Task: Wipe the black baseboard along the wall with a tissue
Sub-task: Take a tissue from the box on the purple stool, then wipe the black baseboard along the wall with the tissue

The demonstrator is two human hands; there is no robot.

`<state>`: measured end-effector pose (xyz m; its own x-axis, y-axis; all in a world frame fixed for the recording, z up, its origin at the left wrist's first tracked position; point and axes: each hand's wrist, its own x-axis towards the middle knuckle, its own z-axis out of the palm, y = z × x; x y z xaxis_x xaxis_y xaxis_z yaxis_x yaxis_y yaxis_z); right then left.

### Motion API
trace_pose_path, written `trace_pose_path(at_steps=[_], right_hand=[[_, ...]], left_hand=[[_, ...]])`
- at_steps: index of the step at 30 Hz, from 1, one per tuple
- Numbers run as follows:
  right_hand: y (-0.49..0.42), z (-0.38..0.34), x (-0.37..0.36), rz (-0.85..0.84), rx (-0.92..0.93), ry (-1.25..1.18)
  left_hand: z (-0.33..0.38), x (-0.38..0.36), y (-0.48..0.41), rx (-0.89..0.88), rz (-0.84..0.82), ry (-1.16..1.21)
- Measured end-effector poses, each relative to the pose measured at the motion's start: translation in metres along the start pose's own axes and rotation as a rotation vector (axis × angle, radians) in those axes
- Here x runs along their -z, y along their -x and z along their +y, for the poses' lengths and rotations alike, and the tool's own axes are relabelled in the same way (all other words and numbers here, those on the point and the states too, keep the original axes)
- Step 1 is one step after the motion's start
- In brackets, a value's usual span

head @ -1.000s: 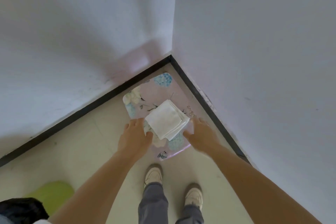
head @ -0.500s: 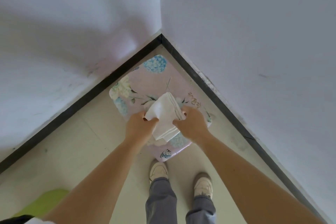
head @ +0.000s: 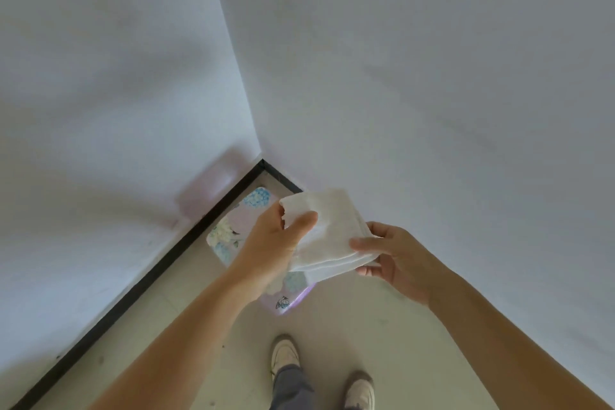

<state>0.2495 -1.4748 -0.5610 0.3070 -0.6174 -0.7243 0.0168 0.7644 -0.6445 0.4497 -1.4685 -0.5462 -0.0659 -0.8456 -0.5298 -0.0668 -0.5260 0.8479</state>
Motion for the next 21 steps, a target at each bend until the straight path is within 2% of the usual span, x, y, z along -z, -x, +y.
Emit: trace_pose_path(at_steps=[7, 10, 14, 21], right_hand=[[0.18, -0.054, 0.022, 0.055, 0.148, -0.069], [0.253, -0.058, 0.04, 0.177, 0.262, -0.145], [0.336, -0.029, 0.066, 0.397, 0.33, -0.225], [0.443, 0.067, 0.105, 0.629, 0.393, -0.442]], left_hand=[[0.111, -0.073, 0.11, -0.035, -0.324, 0.055], [0.141, -0.111, 0.14, 0.017, -0.431, 0.062], [0.157, -0.175, 0.173, 0.101, -0.641, -0.068], [0.162, -0.297, 0.214, 0.026, -1.013, -0.431]])
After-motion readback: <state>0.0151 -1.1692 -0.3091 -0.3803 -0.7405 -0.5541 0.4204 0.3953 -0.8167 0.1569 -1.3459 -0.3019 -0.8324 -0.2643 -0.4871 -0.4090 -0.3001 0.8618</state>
